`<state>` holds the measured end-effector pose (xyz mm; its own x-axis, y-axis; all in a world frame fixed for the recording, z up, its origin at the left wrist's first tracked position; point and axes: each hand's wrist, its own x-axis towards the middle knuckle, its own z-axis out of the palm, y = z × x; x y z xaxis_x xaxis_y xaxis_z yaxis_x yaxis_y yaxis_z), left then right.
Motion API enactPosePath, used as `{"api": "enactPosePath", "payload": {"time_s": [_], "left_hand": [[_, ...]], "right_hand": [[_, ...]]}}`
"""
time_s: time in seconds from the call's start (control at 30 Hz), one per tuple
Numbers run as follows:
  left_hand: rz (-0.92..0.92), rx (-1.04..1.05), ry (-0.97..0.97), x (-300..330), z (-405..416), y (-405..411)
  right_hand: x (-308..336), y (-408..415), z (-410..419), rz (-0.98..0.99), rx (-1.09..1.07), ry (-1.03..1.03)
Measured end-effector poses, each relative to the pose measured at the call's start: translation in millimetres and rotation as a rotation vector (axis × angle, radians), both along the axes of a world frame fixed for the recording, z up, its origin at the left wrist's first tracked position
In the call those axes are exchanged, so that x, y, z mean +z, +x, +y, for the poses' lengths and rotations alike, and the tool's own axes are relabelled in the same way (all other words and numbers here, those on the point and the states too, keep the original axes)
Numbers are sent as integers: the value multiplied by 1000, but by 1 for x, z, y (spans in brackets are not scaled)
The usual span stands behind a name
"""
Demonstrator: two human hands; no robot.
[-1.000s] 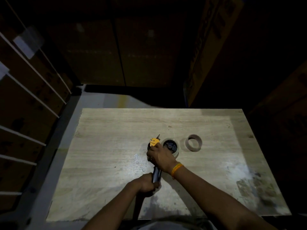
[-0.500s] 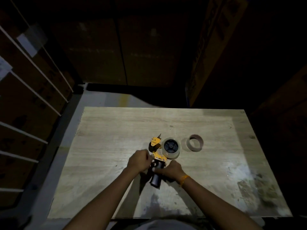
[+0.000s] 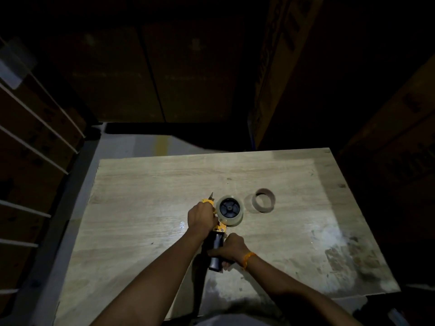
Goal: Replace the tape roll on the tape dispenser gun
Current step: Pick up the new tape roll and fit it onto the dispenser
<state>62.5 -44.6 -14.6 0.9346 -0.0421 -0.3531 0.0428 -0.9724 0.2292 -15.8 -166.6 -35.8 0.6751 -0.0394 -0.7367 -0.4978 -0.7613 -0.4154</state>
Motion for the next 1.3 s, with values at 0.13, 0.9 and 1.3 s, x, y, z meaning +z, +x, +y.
{"api": "enactPosePath", "payload": {"time_s": [0.13,0.9,1.3], "left_hand": [[-30,33,31,-4,-7,1],[-94,-21,29,-33,-1,-1],[-97,-297,98,-21,33,0]], "right_hand": [[-1,0,0,11,-4,-2],[0,-8,7,-81,-6,89],[5,-10,-3,-213,82,9]]}}
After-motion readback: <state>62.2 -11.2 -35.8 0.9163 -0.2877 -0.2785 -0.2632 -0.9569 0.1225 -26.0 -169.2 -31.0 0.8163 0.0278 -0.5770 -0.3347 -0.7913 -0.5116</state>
